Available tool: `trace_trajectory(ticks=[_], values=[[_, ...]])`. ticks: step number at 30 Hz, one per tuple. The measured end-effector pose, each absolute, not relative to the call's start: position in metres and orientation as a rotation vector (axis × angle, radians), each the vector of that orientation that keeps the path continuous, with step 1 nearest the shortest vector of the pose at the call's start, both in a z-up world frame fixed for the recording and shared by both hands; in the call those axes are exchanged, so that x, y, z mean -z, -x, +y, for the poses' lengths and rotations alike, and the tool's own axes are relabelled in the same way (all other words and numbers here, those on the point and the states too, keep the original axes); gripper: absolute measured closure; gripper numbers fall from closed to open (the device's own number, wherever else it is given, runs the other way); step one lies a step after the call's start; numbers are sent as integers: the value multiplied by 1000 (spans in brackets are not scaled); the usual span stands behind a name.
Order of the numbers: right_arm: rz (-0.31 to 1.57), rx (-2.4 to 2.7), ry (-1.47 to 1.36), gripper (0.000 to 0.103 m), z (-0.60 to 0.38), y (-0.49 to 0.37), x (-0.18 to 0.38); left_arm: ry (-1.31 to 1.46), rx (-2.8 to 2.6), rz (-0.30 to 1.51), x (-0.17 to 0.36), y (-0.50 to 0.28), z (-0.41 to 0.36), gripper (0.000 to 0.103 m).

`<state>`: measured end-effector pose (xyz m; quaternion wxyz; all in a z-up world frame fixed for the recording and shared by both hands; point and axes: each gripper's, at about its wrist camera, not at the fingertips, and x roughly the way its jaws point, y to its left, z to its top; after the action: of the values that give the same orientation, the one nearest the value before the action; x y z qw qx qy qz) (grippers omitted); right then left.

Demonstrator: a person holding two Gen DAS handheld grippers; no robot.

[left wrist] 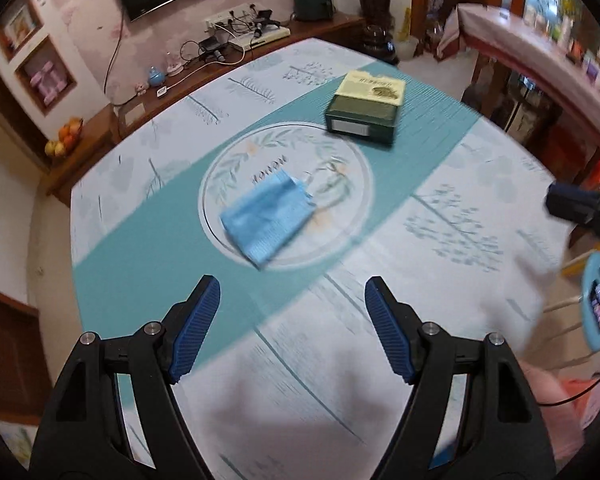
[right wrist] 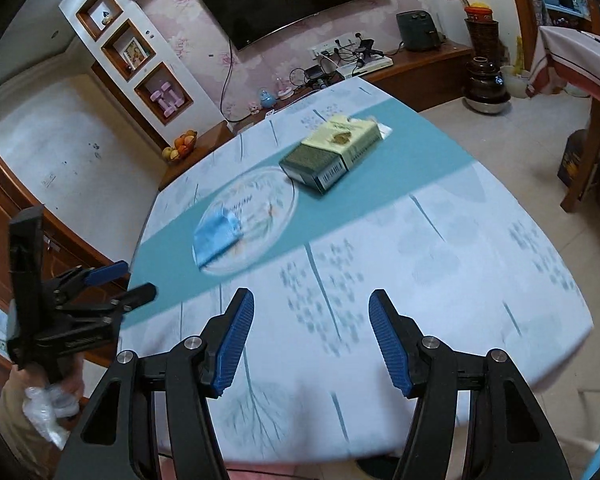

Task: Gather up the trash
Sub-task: 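Raise both tools back over the table toward the mask and chocolate box, then grasp the blue face mask with the left tool while the right tool grasps the pistachio chocolate box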

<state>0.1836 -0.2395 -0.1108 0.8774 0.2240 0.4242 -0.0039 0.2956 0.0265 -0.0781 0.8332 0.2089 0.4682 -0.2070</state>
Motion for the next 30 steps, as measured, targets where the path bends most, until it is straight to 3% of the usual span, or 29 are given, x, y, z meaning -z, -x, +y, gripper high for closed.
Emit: trace_trajectory(ticks=[6,22,24,27,28,29,30], values=[[888,25,-484,31,-247,-249,107,-529,478,1040,111,-352,4,30],[971,63,-595,29,-267,-364,145,-634,575,1150,177,-428,-31,28],[973,73,-604,25,-269,-371,148,-586,583,1171,178,-435,-30,33],[976,101,-603,22,-271,-380,151,-489,594,1207,175,-443,-27,68],[978,107,-601,21,-270,-383,151,-463,576,1220,175,-446,-25,86],[981,115,-600,21,-270,-388,152,-431,541,1238,175,-450,-22,93],[984,120,-602,18,-271,-392,153,-397,505,1249,175,-453,-18,93]])
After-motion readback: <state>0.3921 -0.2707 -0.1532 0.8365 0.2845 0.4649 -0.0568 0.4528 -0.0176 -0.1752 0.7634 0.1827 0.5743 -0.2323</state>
